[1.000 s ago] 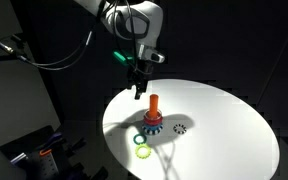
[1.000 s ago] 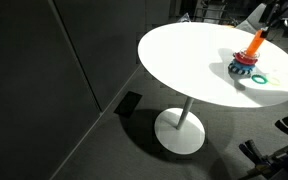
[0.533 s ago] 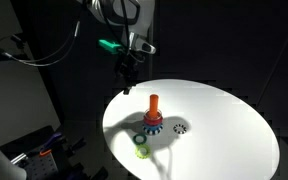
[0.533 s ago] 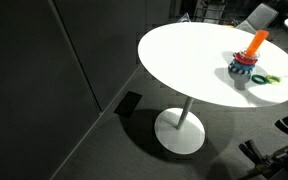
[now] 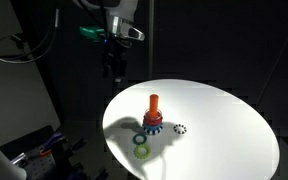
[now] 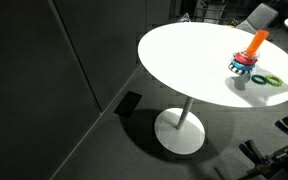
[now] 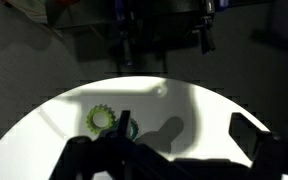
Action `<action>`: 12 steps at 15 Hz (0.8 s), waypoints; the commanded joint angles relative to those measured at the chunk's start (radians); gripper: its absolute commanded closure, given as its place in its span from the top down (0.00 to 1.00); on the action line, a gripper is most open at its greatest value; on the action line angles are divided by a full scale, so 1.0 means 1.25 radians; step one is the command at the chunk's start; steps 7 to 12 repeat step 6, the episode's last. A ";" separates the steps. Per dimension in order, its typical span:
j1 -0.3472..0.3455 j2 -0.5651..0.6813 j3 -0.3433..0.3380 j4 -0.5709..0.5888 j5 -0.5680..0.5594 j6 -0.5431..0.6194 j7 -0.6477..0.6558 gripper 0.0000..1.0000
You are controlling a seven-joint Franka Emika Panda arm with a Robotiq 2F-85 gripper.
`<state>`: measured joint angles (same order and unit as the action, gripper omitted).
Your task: Pick up the clear ring and put it on the ring holder
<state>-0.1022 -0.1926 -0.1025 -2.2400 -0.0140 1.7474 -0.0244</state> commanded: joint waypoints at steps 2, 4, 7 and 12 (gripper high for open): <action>0.001 -0.056 0.000 -0.035 -0.007 -0.004 -0.011 1.00; 0.001 -0.036 0.000 -0.022 0.000 -0.001 0.000 1.00; 0.001 -0.040 0.000 -0.027 0.000 -0.001 0.000 1.00; 0.001 -0.040 0.000 -0.027 0.000 -0.001 0.000 1.00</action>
